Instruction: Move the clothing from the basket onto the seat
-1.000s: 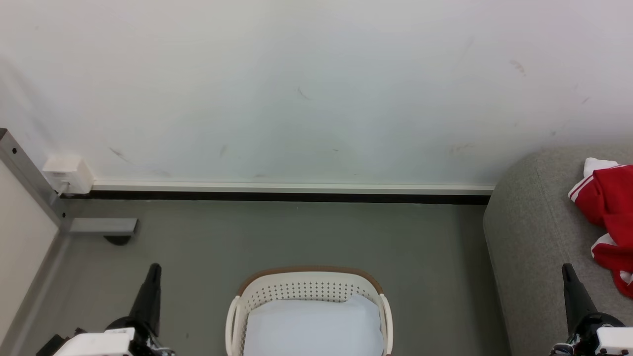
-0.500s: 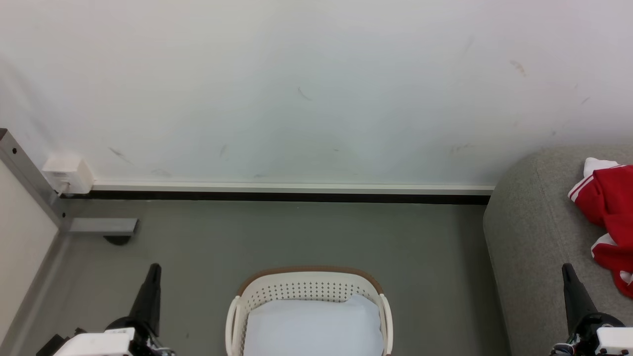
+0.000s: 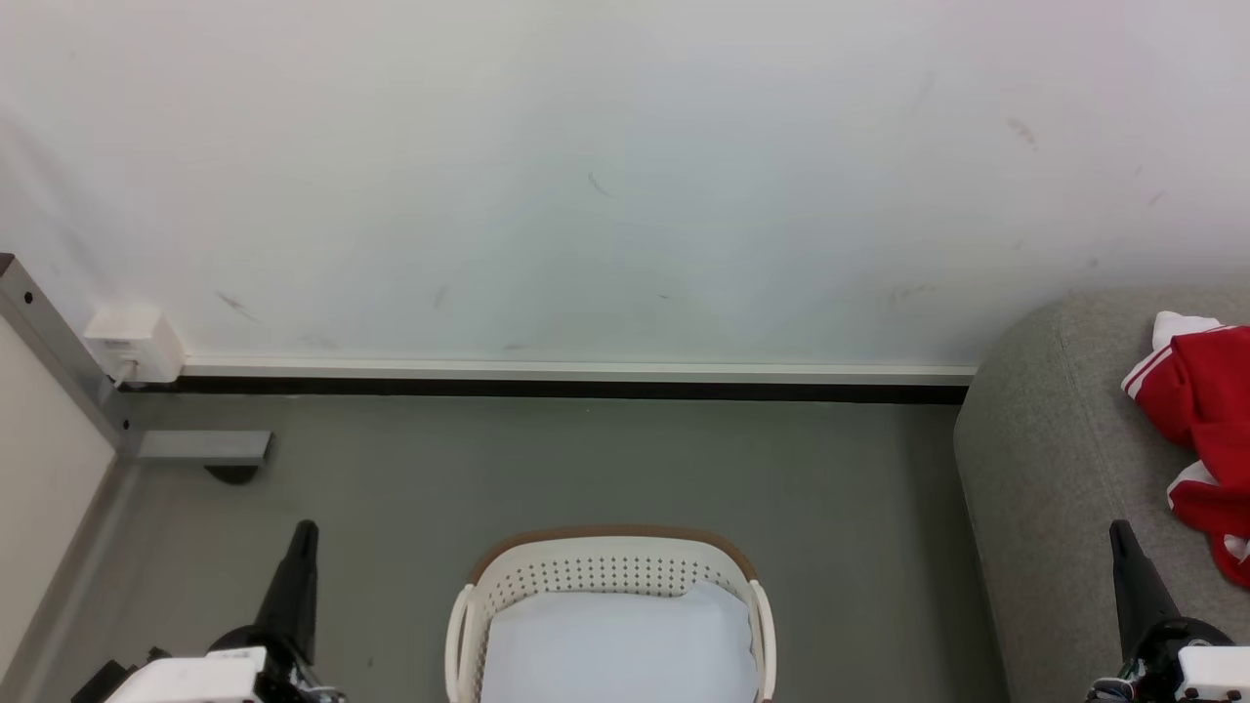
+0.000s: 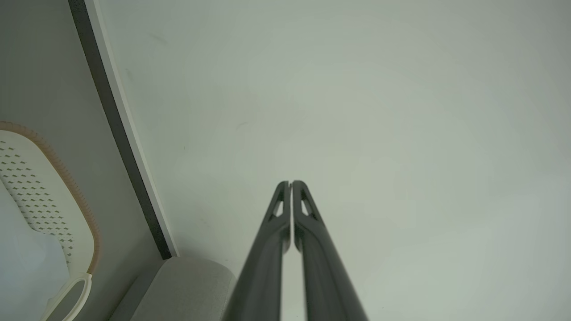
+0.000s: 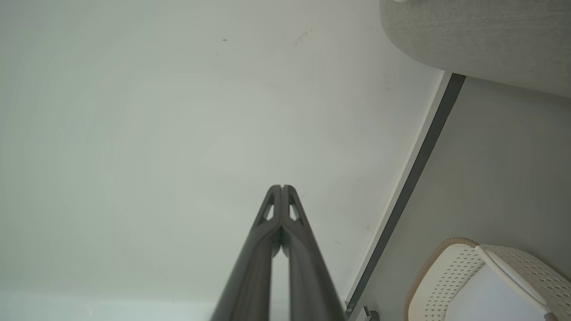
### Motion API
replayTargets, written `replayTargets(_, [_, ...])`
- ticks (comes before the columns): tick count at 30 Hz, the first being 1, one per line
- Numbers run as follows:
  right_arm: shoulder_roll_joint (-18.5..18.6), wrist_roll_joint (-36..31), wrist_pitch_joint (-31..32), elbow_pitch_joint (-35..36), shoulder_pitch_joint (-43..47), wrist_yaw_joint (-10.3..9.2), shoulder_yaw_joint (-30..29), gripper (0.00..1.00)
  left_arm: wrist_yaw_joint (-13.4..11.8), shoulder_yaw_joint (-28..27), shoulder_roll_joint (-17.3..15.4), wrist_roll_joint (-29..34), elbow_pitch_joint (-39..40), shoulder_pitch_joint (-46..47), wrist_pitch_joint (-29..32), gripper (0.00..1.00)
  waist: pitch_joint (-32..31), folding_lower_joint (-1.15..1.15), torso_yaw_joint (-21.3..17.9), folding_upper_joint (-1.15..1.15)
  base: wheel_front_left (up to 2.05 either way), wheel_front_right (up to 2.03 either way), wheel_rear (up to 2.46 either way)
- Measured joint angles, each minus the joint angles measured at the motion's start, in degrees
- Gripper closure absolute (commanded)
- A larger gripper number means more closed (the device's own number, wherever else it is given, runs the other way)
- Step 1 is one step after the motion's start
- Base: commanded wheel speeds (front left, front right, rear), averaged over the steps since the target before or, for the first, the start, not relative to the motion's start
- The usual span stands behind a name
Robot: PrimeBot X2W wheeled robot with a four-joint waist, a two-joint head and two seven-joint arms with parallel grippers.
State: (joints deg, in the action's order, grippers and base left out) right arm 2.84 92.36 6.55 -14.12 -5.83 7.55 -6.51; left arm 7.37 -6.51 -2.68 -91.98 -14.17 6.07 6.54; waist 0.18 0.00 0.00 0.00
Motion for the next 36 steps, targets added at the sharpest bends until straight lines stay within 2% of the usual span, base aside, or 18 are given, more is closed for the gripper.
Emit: replayTargets(36, [0.0, 0.0, 0.0, 0.0, 0.0, 0.0, 0.0, 1.0, 0.0, 0.0, 0.0, 0.0, 0.0, 0.0, 0.0, 1.0, 0.0, 0.0, 0.0, 0.0, 0.0, 0.0, 0.0])
